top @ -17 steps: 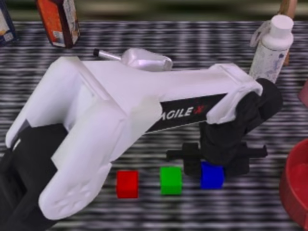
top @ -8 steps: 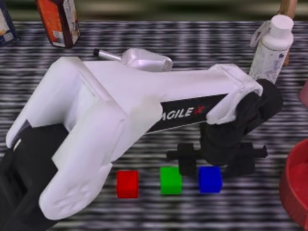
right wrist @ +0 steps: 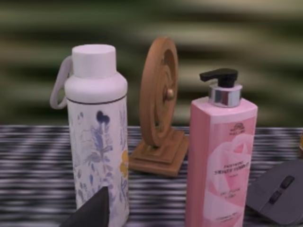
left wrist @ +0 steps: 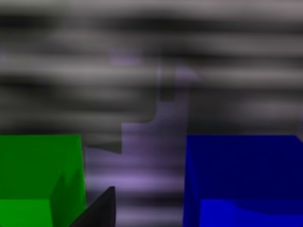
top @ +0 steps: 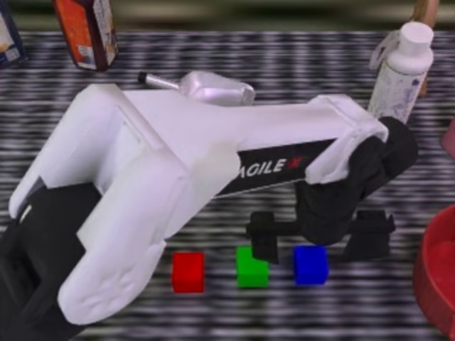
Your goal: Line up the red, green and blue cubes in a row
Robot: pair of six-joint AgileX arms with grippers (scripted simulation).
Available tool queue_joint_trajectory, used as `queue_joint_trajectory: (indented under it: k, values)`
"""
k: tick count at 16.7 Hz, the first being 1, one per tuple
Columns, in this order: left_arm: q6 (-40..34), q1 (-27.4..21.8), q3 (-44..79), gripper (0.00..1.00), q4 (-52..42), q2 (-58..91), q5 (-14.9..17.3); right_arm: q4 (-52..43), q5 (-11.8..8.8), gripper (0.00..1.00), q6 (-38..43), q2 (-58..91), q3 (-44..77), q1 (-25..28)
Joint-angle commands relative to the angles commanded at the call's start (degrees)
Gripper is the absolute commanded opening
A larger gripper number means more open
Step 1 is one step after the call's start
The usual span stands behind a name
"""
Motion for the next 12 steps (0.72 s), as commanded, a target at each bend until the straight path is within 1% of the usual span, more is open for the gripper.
queue_joint_trajectory:
  k: [4, 10, 12]
  values:
    - [-0.10, 0.13, 0.95, 1.00, -1.01, -0.17, 0.00, 0.00, 0.00, 1.00, 0.00, 0.00, 0.00, 0.00]
    - [-0.34, 0.68, 9.61, 1.00, -12.37, -2.39, -0.03, 0.00, 0.00, 1.00, 0.00, 0.00, 0.00, 0.00]
    - [-0.37, 0.89, 10.96, 1.00, -13.89, -2.93, -0.04, 0.00, 0.00, 1.00, 0.00, 0.00, 0.00, 0.00]
